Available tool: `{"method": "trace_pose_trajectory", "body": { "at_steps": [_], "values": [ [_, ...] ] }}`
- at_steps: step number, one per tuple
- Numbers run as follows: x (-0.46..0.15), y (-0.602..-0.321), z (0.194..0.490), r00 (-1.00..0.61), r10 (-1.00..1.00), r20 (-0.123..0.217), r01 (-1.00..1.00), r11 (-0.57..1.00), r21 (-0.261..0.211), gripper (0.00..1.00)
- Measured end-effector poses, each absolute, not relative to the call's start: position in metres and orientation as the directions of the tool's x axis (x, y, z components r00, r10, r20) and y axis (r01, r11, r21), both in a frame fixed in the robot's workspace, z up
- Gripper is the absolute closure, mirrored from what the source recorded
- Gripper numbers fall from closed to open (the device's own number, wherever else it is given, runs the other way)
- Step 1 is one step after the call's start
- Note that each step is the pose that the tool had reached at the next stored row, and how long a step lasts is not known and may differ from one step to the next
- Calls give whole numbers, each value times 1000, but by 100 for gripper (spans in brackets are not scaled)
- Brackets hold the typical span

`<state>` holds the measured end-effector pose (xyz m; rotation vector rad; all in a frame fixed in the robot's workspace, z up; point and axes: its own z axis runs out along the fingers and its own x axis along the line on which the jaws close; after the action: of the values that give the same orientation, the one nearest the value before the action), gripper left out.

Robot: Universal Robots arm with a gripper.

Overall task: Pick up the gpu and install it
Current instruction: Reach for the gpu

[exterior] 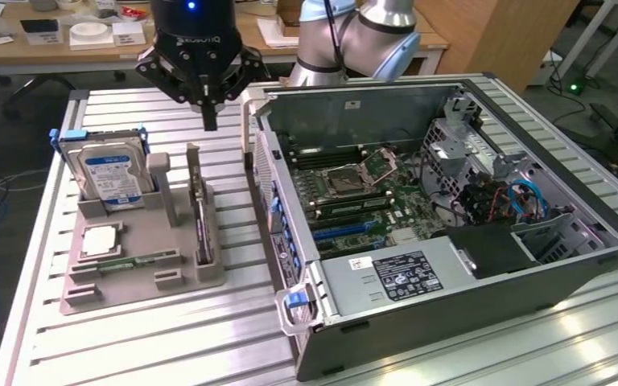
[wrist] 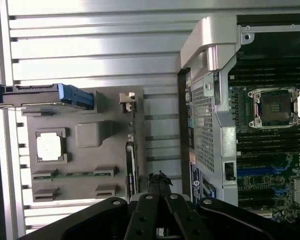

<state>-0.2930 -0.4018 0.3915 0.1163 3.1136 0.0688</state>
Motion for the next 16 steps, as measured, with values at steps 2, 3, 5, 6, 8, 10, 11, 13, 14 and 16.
{"method": "trace_pose_trajectory", "body": {
  "at_steps": [2,3,5,6,8,10,11,13,14,16],
  "values": [
    [-297,-402,391,-997,75,-23,74,996,45,89],
    [-299,-402,391,-997,75,-23,74,996,45,89],
    [-305,-402,391,-997,75,-23,74,996,45,89],
    [-308,-402,391,-997,75,-23,74,996,45,89],
    [-315,-402,391,-997,75,-23,74,996,45,89],
    [-322,-403,390,-997,75,-23,74,996,45,89],
    [-325,-403,390,-997,75,-23,74,996,45,89],
    [-330,-403,390,-997,75,-23,74,996,45,89],
    [-330,-403,390,-997,75,-23,74,996,45,89],
    [-330,-403,390,-997,75,-23,74,996,45,89]
  ]
}}
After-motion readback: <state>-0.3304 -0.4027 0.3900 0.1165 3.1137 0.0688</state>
